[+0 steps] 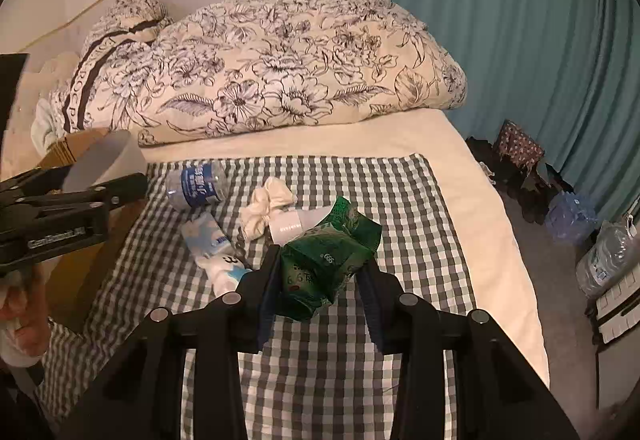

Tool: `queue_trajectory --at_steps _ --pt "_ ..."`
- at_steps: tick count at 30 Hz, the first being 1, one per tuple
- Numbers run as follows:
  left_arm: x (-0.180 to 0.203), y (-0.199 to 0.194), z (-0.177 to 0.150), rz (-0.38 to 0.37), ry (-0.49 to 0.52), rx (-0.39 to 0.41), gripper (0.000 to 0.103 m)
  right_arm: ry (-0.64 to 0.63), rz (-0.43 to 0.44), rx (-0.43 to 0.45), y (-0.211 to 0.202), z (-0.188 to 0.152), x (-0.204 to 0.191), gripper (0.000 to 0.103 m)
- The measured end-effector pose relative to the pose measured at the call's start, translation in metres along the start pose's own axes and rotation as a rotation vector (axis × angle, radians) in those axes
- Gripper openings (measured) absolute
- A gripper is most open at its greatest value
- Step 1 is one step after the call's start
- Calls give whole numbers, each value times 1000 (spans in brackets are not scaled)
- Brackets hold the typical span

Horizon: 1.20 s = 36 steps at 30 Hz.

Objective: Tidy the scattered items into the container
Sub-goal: 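Lift and carry the tape roll and green packet with both tools over the box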

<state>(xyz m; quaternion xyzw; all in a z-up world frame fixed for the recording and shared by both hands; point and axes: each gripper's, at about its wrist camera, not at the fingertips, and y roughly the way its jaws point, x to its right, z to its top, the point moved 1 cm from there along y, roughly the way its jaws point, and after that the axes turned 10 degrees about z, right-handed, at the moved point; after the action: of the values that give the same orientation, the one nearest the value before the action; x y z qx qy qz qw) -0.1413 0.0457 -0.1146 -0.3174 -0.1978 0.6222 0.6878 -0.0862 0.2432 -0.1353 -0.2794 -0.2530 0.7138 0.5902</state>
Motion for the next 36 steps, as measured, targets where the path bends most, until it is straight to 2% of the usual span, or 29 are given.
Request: queue_trajectory --at_steps 19,36 --pt "-47 -77 11 24 -79 98 84 -75 22 116 -62 22 -56 37" --pt "-101 -99 -3 116 -121 114 84 -104 74 179 -81 36 -97 37"
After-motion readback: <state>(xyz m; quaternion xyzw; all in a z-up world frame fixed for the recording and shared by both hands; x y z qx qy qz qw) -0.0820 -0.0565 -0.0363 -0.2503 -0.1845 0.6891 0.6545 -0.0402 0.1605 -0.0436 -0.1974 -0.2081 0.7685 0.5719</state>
